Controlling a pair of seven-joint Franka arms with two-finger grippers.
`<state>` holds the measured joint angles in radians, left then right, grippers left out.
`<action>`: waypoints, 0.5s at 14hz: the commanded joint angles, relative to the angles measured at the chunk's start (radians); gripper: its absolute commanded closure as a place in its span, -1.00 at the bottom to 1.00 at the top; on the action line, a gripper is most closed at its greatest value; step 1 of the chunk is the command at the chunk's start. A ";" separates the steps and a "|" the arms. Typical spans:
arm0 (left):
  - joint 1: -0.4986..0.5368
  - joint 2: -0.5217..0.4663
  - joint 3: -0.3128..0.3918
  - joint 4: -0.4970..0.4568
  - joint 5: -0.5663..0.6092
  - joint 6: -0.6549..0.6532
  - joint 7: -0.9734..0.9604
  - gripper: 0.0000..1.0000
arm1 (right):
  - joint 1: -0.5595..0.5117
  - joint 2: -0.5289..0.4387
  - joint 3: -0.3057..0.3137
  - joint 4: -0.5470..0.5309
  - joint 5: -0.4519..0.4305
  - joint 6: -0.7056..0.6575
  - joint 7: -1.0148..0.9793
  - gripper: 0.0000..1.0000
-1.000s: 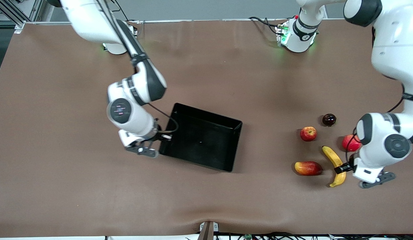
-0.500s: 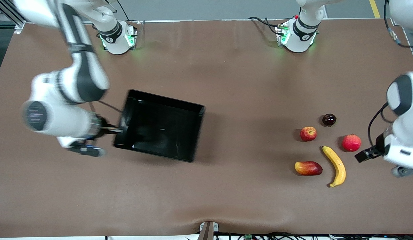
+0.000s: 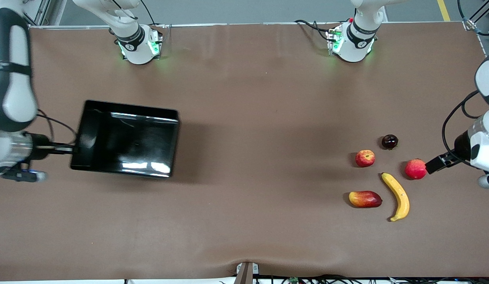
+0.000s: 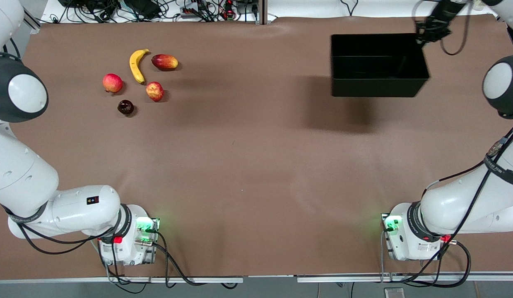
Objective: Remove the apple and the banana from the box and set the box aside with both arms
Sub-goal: 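Drag the tray toward the right arm while the left gripper releases the banana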
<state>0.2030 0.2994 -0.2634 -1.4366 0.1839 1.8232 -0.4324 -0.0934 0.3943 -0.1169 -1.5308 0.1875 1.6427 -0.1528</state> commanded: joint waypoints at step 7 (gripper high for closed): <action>0.009 -0.097 -0.039 -0.027 -0.052 -0.067 0.055 -1.00 | -0.204 0.038 0.026 -0.250 0.006 0.308 -0.359 1.00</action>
<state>0.2015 0.2319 -0.2985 -1.4410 0.1546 1.7668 -0.4272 -0.2693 0.4630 -0.1152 -1.7060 0.1876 1.9017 -0.4785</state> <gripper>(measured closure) 0.000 0.943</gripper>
